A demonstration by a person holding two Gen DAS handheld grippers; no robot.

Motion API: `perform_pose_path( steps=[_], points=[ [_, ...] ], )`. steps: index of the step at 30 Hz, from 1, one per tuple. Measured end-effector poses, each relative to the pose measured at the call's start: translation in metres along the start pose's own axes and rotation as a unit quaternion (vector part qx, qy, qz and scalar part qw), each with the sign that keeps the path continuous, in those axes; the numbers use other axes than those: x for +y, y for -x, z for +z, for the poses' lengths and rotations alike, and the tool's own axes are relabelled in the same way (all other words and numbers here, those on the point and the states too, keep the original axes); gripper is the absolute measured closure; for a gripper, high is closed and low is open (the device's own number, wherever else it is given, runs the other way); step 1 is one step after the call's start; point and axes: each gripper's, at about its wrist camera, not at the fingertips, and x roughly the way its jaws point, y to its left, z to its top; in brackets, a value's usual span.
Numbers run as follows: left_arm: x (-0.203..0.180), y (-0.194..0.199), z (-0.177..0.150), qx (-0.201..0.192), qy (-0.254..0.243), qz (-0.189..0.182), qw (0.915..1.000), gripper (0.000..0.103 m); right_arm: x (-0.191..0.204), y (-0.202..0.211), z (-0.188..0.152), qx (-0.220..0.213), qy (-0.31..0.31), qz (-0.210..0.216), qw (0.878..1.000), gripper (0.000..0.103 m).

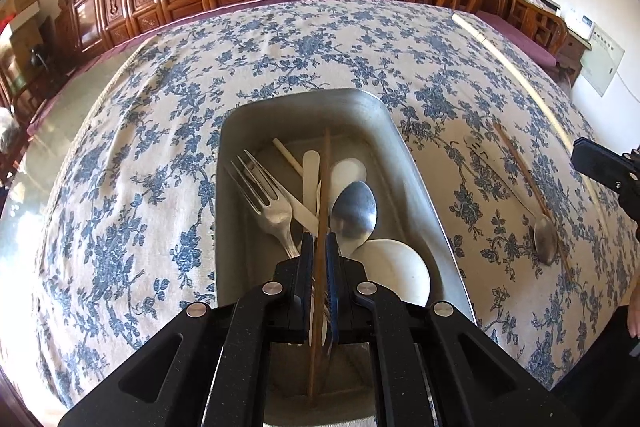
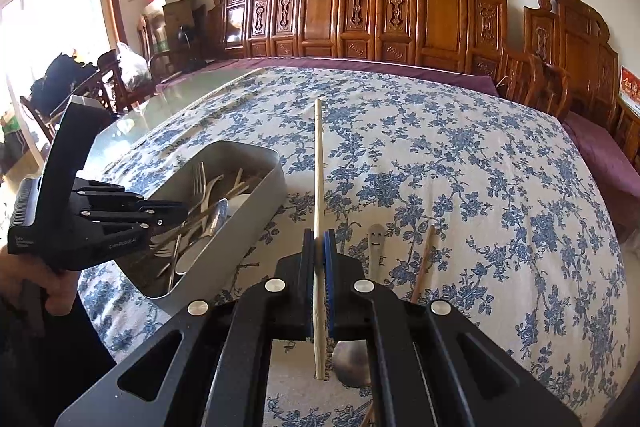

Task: Organize utensils
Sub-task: 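Carry the chopstick into the tray and open the left gripper while the right carries its chopstick, then lower the wooden chopstick into the tray and open the right gripper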

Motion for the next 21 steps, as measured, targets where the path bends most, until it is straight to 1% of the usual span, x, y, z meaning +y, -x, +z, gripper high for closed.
perform_pose_path(
  steps=[2, 3, 5, 7, 8, 9, 10, 11, 12, 13, 15, 17, 21],
  points=[
    [0.001, 0.005, 0.000, -0.004, -0.001, 0.000, 1.0000, 0.095, 0.003, 0.000, 0.000, 0.001, 0.000, 0.002, 1.000, 0.097],
    [0.002, 0.009, -0.001, -0.007, -0.001, 0.001, 1.0000, 0.090, 0.004, 0.000, 0.000, 0.001, -0.001, 0.003, 1.000, 0.097],
    [0.003, 0.016, -0.002, -0.013, -0.002, 0.003, 0.9999, 0.085, 0.009, -0.001, 0.000, 0.005, -0.002, 0.006, 1.000, 0.097],
    [0.006, 0.023, -0.003, -0.018, 0.002, 0.004, 0.9998, 0.084, 0.014, -0.002, 0.000, 0.007, 0.000, 0.011, 1.000, 0.097],
    [0.008, 0.027, -0.004, -0.020, 0.005, 0.003, 0.9998, 0.081, 0.017, -0.002, 0.000, 0.008, 0.003, 0.013, 1.000, 0.097],
    [0.009, 0.030, -0.005, -0.021, 0.008, 0.002, 0.9997, 0.075, 0.021, -0.003, 0.001, 0.009, 0.006, 0.014, 1.000, 0.097],
    [0.011, 0.035, -0.007, -0.024, 0.011, 0.002, 0.9996, 0.072, 0.023, -0.003, 0.001, 0.010, 0.007, 0.016, 1.000, 0.097],
    [0.012, 0.038, -0.008, -0.026, 0.014, 0.001, 0.9996, 0.065, 0.026, -0.004, 0.002, 0.011, 0.007, 0.018, 1.000, 0.097],
    [0.013, 0.042, -0.009, -0.029, 0.015, 0.001, 0.9995, 0.056, 0.028, -0.004, 0.003, 0.011, 0.007, 0.020, 1.000, 0.097],
    [0.014, 0.045, -0.010, -0.031, 0.016, 0.002, 0.9994, 0.052, 0.031, -0.004, 0.004, 0.011, 0.006, 0.021, 1.000, 0.097],
    [0.017, 0.054, -0.013, -0.037, 0.018, 0.005, 0.9991, 0.032, 0.036, -0.002, 0.007, 0.010, 0.001, 0.026, 1.000, 0.097],
    [0.023, 0.064, -0.018, -0.047, 0.024, 0.006, 0.9986, 0.022, 0.041, -0.002, 0.011, 0.009, -0.005, 0.033, 0.999, 0.097],
    [0.036, 0.080, -0.027, -0.050, 0.039, 0.005, 0.9980, 0.015, 0.049, -0.003, 0.019, 0.011, -0.013, 0.040, 0.999, 0.097]
  ],
)
